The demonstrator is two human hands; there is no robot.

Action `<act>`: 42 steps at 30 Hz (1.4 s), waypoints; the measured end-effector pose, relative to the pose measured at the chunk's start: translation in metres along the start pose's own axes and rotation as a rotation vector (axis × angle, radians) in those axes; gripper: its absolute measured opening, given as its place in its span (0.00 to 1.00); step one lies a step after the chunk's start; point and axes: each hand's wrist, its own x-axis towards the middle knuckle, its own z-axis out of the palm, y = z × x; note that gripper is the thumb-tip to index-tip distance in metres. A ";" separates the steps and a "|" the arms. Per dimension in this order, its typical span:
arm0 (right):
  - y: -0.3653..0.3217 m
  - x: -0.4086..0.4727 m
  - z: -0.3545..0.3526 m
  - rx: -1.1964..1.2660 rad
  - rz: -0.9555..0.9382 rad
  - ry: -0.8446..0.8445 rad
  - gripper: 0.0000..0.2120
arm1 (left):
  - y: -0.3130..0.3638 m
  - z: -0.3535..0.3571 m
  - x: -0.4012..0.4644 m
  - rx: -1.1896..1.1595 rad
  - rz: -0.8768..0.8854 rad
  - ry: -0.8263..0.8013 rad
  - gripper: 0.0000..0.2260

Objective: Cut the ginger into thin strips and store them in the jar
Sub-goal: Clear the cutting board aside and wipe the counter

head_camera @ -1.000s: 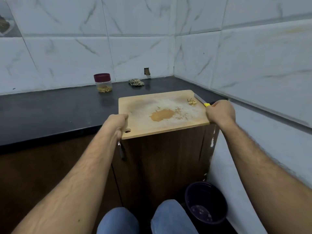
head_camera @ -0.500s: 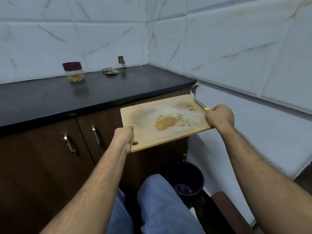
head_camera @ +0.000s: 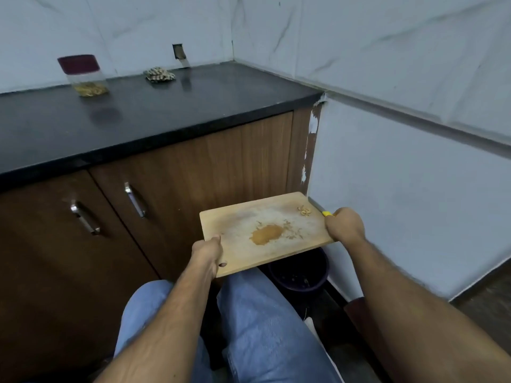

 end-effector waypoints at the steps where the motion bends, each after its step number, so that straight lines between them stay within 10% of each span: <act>1: 0.003 0.003 0.008 -0.012 0.002 -0.020 0.08 | -0.005 0.002 0.006 0.014 -0.015 0.017 0.16; 13: 0.030 0.047 0.066 -0.214 0.055 -0.104 0.15 | -0.041 0.050 0.047 0.081 -0.142 0.111 0.12; 22: 0.041 0.057 0.122 -0.166 0.082 -0.545 0.16 | -0.048 0.101 0.066 0.316 -0.219 0.211 0.20; 42: 0.085 0.089 0.164 -0.299 0.070 -0.547 0.12 | -0.057 0.138 0.104 0.354 -0.350 0.259 0.20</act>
